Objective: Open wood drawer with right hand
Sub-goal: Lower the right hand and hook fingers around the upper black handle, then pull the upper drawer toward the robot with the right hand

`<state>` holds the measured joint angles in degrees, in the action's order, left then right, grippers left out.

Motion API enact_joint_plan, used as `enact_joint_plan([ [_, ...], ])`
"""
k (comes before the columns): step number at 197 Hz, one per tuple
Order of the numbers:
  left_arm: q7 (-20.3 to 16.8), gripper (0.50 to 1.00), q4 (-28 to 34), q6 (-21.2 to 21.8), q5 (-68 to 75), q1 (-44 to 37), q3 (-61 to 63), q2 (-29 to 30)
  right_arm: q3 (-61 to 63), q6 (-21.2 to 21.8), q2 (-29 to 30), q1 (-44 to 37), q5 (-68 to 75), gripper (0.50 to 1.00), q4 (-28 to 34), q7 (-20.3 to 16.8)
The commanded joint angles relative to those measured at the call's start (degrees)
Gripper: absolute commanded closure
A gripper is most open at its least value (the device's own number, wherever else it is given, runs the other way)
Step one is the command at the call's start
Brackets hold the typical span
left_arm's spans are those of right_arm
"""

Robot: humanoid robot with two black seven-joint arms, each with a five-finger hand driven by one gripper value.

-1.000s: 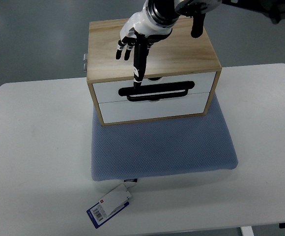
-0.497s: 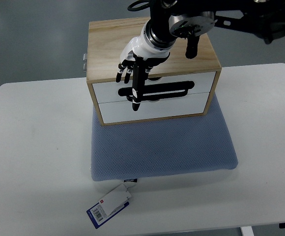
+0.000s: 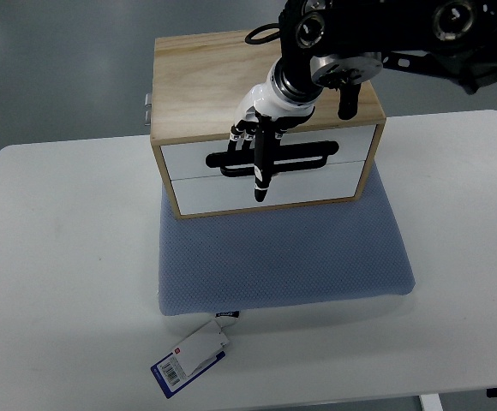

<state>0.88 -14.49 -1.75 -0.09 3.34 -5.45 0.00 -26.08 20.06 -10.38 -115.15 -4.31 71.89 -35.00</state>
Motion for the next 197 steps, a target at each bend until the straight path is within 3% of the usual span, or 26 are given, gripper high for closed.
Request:
enact_joint_plan([
  [1,0.00,0.500,-0.01,-0.01,0.01,0.00,0.00,0.00,-0.90,0.07,-0.17,0.72,-0.78,0.556,0.00,0.00],
  [165,0.00,0.500,-0.01,-0.01,0.01,0.00,0.09,0.00,-1.95,1.03,-1.66,5.90,-5.44,0.556,-0.61,0.00],
  [197,0.00,0.500,-0.01,-0.01,0.01,0.00,0.09,0.00,-1.60,4.37,-2.63,5.82,-5.18,0.556,-0.35,0.00],
])
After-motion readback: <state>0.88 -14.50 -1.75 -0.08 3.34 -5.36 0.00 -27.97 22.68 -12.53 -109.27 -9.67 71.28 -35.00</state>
